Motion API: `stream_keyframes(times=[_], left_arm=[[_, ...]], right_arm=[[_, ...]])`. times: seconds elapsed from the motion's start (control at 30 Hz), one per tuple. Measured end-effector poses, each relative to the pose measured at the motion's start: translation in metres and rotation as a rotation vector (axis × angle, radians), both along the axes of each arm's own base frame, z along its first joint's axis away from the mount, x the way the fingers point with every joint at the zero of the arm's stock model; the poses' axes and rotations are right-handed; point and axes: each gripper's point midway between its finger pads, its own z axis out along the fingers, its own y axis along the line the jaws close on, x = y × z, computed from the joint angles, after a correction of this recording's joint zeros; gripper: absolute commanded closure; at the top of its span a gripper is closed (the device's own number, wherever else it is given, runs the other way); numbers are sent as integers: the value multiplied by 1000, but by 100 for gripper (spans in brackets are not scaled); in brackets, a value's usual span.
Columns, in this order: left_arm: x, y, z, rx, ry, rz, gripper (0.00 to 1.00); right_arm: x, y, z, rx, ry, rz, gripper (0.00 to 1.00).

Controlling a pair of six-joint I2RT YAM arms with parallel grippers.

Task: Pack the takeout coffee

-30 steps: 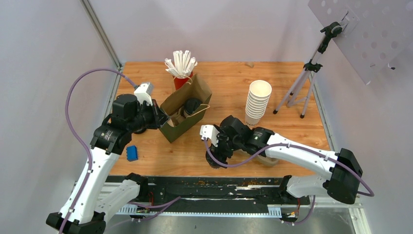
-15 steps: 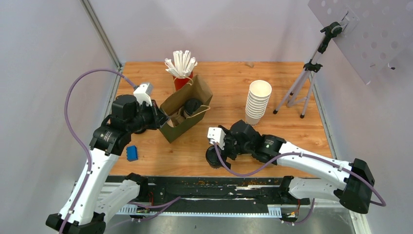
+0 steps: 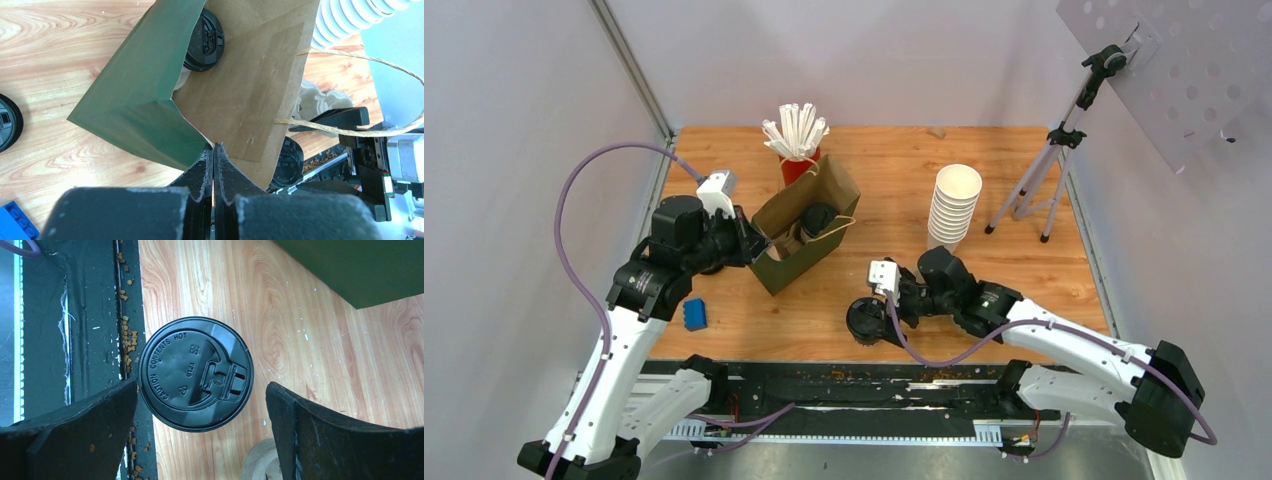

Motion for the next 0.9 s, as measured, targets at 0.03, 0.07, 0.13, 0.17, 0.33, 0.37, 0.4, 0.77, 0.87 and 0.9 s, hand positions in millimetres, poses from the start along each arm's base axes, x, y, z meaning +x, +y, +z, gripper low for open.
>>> stream_keyframes(times=[0.03,0.07,0.13,0.17,0.33,0.37,0.4,0.77,0.87,0.9], left_arm=[[0,0,0,-1,0,0,100],[0,0,-1,-1,2,1,100],[0,0,0,-1,1,1,100],[0,0,0,-2,1,1,100],[-1,0,-2,-2,4,2,100],[-1,0,-2,-2,4,2,100],[-1,0,-2,-3,4,2,100],[-3,1,-2,-3,0,3,100],[-3,1,-2,-3,1,3,100],[-3,1,-2,-3,1,2,100]], right_arm=[[0,0,0,7,3,6,0],[1,0,1,13,5,9,0],[3,0,4,31,3,24,0],[3,1,5,40,-1,34,0],[-1,6,7,63,-12,95,0],[-3,7,5,62,-8,108,0],[-4,8,3,58,-2,118,0],[-4,11,-11,21,8,156,5],[-2,13,-11,17,7,158,7],[-2,13,-10,17,8,158,7]])
